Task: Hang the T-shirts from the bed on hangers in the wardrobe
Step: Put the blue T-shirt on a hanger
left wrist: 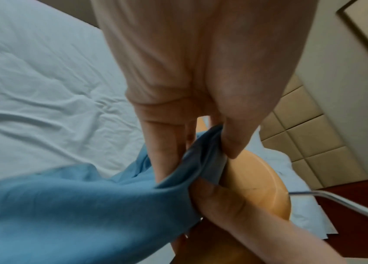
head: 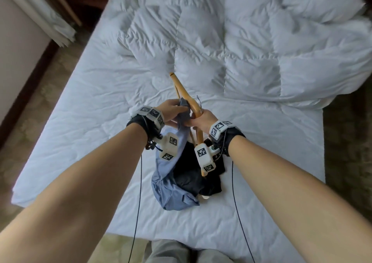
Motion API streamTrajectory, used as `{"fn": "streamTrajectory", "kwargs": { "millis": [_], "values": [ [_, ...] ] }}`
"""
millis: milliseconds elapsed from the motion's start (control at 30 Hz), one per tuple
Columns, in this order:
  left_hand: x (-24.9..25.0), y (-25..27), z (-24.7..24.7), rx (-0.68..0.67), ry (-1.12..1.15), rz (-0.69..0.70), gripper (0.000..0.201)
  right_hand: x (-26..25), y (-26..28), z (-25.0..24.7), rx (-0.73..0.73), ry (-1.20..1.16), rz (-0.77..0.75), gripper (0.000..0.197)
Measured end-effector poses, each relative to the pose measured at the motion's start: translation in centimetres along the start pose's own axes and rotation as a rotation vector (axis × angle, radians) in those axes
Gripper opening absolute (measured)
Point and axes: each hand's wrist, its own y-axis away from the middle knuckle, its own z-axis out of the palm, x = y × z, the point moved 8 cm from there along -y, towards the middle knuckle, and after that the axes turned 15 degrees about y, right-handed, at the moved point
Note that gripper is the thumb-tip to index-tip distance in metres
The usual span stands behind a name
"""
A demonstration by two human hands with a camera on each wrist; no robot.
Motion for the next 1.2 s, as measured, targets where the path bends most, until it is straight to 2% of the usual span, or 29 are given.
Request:
{"fn": "streamTrajectory", "kwargs": {
  "millis": [333, 433, 533, 667, 733, 833, 900, 1000, 1067, 1200],
  "values": [
    [11.6, 8.4, -1.2, 0.163, -0.044, 0.304, 0.019, -8.6, 7.2, -7.7, 0.236, 0.019, -0.089, 0.018],
    [14.9, 11.2, -1.6, 0.194, 0.054, 0.389, 0.021, -11.6, 10.6, -10.4, 0.307, 0.001, -0.133, 0.022],
    [17.9, 13.9, -1.2, 0.15, 0.129, 0.431, 0.024, -14.4, 13.6, -13.2, 0.379, 0.004, -0.176, 0.022],
    [20.9, 17.2, 0.2, -0.005, 0.123, 0.415, 0.032, -17.6, 17.8, -16.3, 0.458, -0.02, -0.223, 0.013],
    [22.0, 18.6, 0.8, -0.06, 0.056, 0.415, 0.034, -18.8, 19.7, -17.8, 0.492, -0.036, -0.236, 0.013],
    [23.0, 20.6, 1.8, -0.127, -0.153, 0.391, 0.042, -20.3, 22.3, -19.6, 0.557, -0.047, -0.242, 0.008],
    [23.3, 21.7, 2.6, -0.148, -0.298, 0.371, 0.039, -21.2, 23.7, -20.5, 0.601, -0.061, -0.253, 0.009],
    [23.7, 22.9, 3.5, -0.129, -0.445, 0.376, 0.024, -22.3, 25.9, -21.6, 0.652, -0.093, -0.272, 0.011],
    [23.7, 23.1, 3.9, -0.129, -0.478, 0.372, 0.024, -23.0, 27.1, -22.4, 0.682, -0.109, -0.287, 0.016],
    [24.8, 25.0, 4.2, -0.049, -0.574, 0.439, 0.024, -24.0, 29.0, -23.5, 0.712, -0.124, -0.285, 0.004]
  ]
}}
